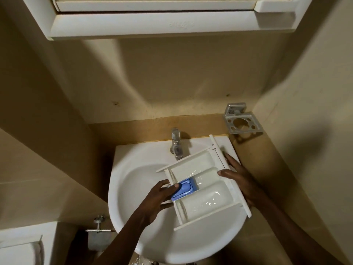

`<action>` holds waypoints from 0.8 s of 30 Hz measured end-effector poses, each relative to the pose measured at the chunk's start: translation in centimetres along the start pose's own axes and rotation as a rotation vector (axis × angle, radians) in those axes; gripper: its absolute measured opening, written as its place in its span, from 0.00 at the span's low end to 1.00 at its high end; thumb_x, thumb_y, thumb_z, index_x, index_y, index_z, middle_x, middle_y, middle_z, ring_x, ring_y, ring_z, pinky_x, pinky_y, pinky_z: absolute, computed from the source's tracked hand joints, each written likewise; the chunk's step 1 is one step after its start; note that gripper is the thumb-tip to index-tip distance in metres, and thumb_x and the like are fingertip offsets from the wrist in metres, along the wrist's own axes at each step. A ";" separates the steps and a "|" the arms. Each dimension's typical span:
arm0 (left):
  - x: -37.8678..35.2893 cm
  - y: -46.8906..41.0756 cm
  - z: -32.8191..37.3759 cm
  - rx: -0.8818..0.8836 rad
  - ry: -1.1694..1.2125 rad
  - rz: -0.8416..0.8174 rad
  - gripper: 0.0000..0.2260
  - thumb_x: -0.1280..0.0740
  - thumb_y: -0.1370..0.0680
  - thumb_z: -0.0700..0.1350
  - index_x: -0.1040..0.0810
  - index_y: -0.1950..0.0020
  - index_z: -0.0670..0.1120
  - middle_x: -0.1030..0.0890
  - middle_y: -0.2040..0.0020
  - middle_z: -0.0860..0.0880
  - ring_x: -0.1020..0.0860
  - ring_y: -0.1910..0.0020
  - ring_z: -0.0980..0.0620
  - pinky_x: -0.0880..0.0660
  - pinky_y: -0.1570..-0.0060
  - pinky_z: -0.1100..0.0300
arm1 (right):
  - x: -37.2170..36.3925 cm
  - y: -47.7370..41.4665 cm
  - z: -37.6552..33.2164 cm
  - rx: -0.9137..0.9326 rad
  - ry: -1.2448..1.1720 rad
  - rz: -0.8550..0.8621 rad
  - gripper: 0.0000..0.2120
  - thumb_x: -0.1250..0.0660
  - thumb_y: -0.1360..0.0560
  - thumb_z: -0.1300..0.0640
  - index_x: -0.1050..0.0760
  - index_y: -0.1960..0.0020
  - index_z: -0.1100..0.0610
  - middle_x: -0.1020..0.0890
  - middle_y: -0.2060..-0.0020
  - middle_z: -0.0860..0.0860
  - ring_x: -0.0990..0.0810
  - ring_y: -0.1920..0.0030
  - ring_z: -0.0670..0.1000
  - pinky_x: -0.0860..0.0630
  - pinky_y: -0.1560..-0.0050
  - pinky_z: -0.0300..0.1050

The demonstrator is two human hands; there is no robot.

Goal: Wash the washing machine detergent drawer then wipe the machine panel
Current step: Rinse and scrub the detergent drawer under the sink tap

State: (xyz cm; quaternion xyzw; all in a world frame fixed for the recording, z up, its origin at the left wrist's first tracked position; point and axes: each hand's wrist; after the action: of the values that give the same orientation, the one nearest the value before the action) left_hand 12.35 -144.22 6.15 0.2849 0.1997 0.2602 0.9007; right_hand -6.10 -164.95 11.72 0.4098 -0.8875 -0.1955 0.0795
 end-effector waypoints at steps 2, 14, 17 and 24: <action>-0.1 -0.4 -0.1 0.021 -0.005 0.004 0.33 0.21 0.33 0.53 0.29 0.32 0.47 0.17 0.41 0.44 0.18 0.43 0.47 0.22 0.40 0.49 | -0.3 0.0 -0.5 0.036 0.196 0.025 0.36 0.25 0.31 0.53 0.36 0.28 0.37 0.28 0.32 0.45 0.25 0.36 0.51 0.24 0.39 0.53; -0.4 -0.1 0.4 0.010 -0.079 0.070 0.37 0.21 0.33 0.45 0.33 0.27 0.45 0.19 0.45 0.46 0.19 0.45 0.44 0.24 0.39 0.44 | -2.8 -0.1 -2.1 0.301 0.939 0.186 0.49 0.34 0.45 0.30 0.48 0.27 0.35 0.39 0.29 0.41 0.34 0.34 0.50 0.29 0.36 0.60; -0.5 0.3 0.4 0.001 -0.069 0.056 0.38 0.21 0.32 0.44 0.35 0.26 0.45 0.18 0.45 0.43 0.19 0.44 0.43 0.24 0.38 0.43 | -3.5 0.5 -2.8 0.328 0.996 0.204 0.51 0.36 0.46 0.29 0.48 0.26 0.37 0.42 0.27 0.42 0.37 0.31 0.52 0.33 0.33 0.61; -0.4 0.7 0.5 -0.025 -0.066 0.065 0.36 0.25 0.27 0.41 0.39 0.23 0.47 0.18 0.42 0.41 0.18 0.44 0.42 0.23 0.40 0.44 | -4.8 1.0 -3.6 0.344 1.007 0.223 0.51 0.37 0.46 0.30 0.48 0.25 0.37 0.43 0.26 0.43 0.39 0.29 0.52 0.38 0.30 0.61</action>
State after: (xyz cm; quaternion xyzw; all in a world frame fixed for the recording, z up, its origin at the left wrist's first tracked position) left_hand 12.02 -144.20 7.09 0.2883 0.1572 0.2822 0.9014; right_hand -2.60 -161.70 15.52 0.3631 -0.7970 0.1826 0.4467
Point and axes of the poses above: each hand's wrist, its own y-axis away from the middle knuckle, its own x-axis out of the back of the hand, z = x × y
